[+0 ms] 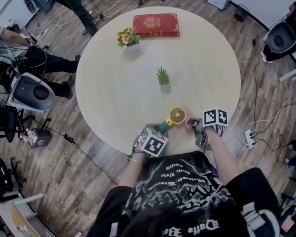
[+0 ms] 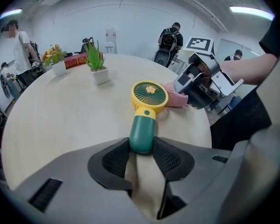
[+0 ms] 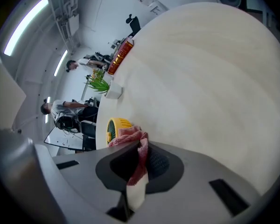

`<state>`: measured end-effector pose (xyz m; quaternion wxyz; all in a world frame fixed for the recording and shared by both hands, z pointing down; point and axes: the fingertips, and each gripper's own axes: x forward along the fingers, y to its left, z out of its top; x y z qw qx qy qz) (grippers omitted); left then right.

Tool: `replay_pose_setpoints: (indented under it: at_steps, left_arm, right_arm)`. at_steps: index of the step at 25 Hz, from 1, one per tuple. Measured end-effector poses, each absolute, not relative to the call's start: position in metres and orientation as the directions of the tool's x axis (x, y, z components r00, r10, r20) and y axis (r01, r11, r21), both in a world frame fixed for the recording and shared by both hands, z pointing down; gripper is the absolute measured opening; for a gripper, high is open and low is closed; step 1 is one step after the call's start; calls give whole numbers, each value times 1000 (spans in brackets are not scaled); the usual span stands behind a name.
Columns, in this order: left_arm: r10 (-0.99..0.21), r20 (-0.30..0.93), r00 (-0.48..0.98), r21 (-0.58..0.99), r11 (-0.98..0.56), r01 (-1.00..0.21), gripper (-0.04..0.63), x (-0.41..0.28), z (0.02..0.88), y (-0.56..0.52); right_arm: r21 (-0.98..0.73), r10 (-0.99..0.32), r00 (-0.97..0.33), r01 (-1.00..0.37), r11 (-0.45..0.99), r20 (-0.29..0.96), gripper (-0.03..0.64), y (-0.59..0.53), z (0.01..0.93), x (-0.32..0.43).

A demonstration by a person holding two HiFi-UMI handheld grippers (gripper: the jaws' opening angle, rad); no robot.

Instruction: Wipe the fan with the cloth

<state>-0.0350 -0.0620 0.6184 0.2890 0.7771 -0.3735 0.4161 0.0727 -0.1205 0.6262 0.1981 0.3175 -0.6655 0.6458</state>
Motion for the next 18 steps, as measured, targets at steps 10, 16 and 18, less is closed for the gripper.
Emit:
replay_pose_setpoints:
  at_steps: [10,16,18]
  left_arm:
    - [-359,866,348,135,-503,-854,176,-34,618,-63]
    - [-365,865,345,140,-485,-863,175,-35,617,-65]
    - [-367,864,344,139,-484,-864,173,-34,617,-64]
  right_arm:
    - [-733,-280,-682,-662,-154,675,31,-112,626,63]
    - [-782,-318,-715,-568,-257,623,31,-110,626,48]
    - [-795,-329,-724,-538,-280,606,31,-112,626,45]
